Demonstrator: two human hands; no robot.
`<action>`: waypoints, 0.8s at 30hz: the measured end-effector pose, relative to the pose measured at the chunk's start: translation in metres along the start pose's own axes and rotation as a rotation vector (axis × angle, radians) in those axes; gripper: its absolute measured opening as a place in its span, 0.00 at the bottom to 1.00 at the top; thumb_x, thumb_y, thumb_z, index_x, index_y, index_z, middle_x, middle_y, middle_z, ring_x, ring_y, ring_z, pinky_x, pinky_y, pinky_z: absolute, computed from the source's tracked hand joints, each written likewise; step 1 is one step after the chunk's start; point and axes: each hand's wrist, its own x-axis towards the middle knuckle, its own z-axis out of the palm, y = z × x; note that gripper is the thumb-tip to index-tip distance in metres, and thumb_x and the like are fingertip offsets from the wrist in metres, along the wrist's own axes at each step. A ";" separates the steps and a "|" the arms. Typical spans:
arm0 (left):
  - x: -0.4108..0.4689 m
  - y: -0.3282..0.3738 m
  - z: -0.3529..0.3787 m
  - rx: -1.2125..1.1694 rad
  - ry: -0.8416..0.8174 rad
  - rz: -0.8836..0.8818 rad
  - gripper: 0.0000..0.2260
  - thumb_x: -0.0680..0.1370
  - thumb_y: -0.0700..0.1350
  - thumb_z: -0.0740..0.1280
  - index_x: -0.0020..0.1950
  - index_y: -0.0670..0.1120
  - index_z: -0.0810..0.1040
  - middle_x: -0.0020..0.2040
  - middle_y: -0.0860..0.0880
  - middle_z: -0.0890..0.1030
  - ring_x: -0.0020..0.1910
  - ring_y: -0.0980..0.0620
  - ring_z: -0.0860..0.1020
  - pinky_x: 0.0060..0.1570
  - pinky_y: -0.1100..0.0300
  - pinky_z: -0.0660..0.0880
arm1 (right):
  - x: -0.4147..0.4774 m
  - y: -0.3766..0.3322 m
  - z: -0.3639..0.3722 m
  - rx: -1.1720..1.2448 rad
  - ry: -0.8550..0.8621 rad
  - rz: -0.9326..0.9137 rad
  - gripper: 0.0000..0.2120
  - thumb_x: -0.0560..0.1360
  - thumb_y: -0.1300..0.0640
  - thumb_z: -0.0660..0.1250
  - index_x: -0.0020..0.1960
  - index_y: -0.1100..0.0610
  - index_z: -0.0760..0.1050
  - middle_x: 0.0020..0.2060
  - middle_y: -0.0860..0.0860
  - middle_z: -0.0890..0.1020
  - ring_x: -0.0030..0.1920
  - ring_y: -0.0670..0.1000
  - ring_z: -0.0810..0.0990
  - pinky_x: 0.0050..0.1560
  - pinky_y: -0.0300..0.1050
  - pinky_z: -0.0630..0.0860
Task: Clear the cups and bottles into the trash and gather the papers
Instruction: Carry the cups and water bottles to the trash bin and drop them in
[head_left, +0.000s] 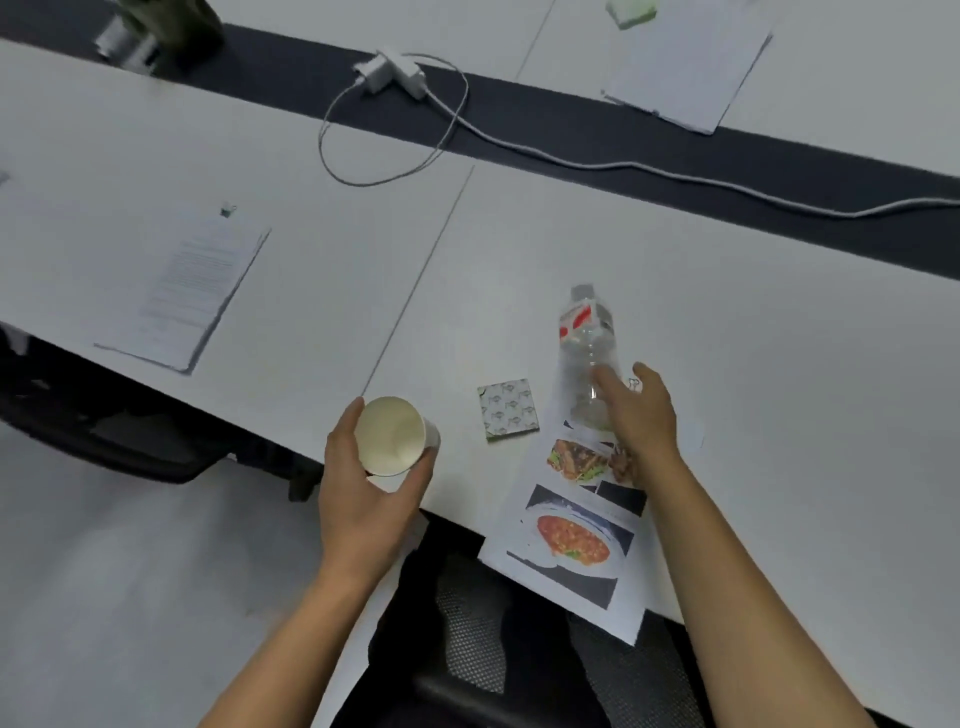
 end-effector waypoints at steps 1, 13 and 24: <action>-0.004 0.001 -0.012 -0.034 0.023 -0.004 0.39 0.68 0.56 0.77 0.76 0.55 0.64 0.67 0.64 0.67 0.63 0.68 0.69 0.61 0.67 0.70 | -0.015 0.000 0.000 0.103 -0.060 0.008 0.40 0.68 0.34 0.69 0.74 0.52 0.67 0.69 0.52 0.75 0.67 0.57 0.76 0.66 0.57 0.72; -0.020 -0.062 -0.257 -0.273 0.487 0.044 0.32 0.65 0.55 0.77 0.65 0.58 0.67 0.56 0.63 0.77 0.53 0.62 0.77 0.48 0.69 0.74 | -0.235 -0.070 0.195 0.210 -0.661 -0.302 0.40 0.59 0.46 0.77 0.69 0.49 0.71 0.59 0.48 0.78 0.52 0.45 0.84 0.49 0.41 0.81; -0.008 -0.214 -0.518 -0.314 0.929 0.012 0.34 0.64 0.64 0.73 0.68 0.59 0.70 0.61 0.61 0.75 0.57 0.53 0.76 0.48 0.64 0.76 | -0.393 -0.149 0.478 0.088 -0.873 -0.659 0.31 0.72 0.70 0.72 0.63 0.40 0.72 0.58 0.48 0.83 0.57 0.48 0.83 0.47 0.40 0.81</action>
